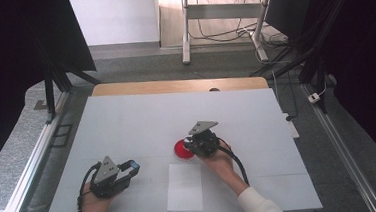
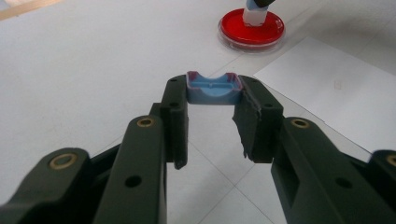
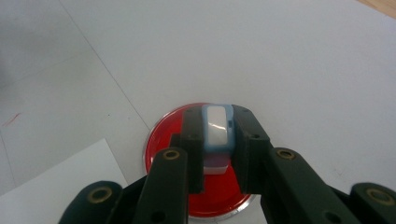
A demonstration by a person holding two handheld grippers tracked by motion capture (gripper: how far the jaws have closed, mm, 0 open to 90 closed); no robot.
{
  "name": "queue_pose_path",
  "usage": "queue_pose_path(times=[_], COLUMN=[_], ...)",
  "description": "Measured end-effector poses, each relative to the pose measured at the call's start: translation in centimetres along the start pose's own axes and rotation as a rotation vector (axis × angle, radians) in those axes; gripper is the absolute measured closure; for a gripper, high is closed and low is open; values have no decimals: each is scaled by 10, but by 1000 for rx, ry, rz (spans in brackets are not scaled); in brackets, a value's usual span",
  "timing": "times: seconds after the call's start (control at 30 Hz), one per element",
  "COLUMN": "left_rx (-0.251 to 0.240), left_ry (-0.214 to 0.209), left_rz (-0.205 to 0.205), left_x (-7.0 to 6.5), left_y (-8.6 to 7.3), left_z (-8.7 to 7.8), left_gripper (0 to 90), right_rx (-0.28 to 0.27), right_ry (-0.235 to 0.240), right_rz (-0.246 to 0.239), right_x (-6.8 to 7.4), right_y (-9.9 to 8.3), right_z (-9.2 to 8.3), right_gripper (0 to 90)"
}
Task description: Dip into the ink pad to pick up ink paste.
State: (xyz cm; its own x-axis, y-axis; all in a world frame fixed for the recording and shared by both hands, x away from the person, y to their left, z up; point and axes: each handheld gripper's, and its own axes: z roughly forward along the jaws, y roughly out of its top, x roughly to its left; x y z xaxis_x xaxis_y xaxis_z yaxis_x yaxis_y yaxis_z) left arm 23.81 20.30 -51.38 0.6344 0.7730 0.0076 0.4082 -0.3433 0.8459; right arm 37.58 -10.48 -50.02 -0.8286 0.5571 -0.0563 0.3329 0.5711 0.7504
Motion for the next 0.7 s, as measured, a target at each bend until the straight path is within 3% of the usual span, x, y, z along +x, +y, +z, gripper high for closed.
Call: queue_pose_path(times=[0.7], left_rx=[-4], left_ry=[0], left_rz=[-3], left_x=[0], left_y=[0], left_z=[-1], left_gripper=[655], right_rx=[-15], right_ry=[1], right_rz=[-1], right_x=[-1], right_y=[2], right_z=[-4], right_gripper=[754])
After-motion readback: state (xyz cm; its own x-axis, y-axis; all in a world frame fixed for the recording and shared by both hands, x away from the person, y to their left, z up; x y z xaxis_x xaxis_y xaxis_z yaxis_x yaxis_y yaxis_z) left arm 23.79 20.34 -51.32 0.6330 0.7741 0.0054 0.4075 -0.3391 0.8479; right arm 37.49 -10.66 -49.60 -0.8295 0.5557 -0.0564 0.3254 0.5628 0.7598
